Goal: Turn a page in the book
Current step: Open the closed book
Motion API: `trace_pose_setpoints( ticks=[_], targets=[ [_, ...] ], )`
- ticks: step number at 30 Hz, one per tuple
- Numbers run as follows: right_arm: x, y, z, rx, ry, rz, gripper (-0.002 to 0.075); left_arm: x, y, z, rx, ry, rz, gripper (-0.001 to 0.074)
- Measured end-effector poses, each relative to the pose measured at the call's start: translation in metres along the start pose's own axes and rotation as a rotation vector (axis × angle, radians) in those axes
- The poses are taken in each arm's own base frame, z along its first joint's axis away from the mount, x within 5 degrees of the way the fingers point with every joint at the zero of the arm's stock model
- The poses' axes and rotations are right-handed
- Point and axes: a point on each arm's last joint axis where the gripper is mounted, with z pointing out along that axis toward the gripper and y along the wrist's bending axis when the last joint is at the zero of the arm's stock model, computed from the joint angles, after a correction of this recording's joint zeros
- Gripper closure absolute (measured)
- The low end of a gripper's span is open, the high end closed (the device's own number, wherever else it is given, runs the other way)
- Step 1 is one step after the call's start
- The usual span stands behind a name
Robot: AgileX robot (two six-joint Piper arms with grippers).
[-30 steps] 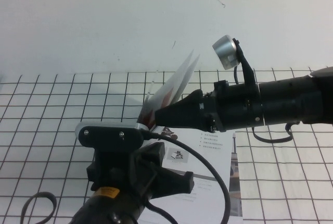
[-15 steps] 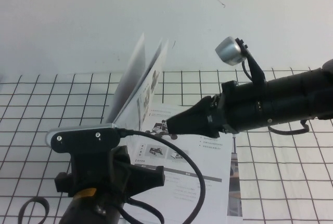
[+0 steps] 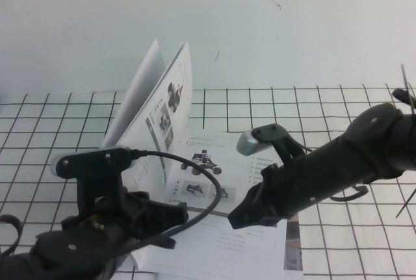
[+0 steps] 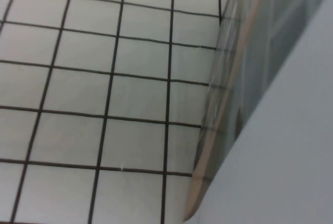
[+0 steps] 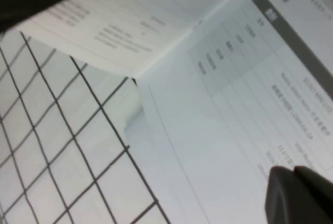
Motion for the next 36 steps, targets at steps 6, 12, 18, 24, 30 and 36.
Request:
trace_pose_setpoints(
  ticks=[6, 12, 18, 24, 30, 36],
  targets=[
    [0.016, -0.010, 0.037, 0.007, 0.093, 0.009, 0.0725, -0.015, 0.018, 0.015, 0.039, 0.055, -0.101, 0.0737],
    [0.026, -0.017, 0.041, 0.056, 0.208, 0.019, 0.0725, -0.028, 0.038, 0.023, 0.015, 0.050, -0.180, 0.0737],
    [0.031, -0.019, 0.029, 0.179, 0.345, 0.067, 0.0725, -0.031, 0.042, 0.025, 0.010, 0.048, -0.194, 0.0737],
    [0.033, -0.022, 0.016, 0.293, 0.414, 0.041, 0.0724, -0.028, 0.037, 0.024, 0.065, 0.077, -0.195, 0.0737],
    [0.032, -0.023, 0.008, 0.346, 0.436, -0.018, 0.0724, -0.026, 0.031, 0.023, 0.128, 0.108, -0.181, 0.0737],
    [0.033, -0.023, 0.008, 0.352, 0.437, -0.023, 0.0724, -0.037, 0.029, 0.005, 0.158, 0.030, -0.116, 0.0737]
  ],
)
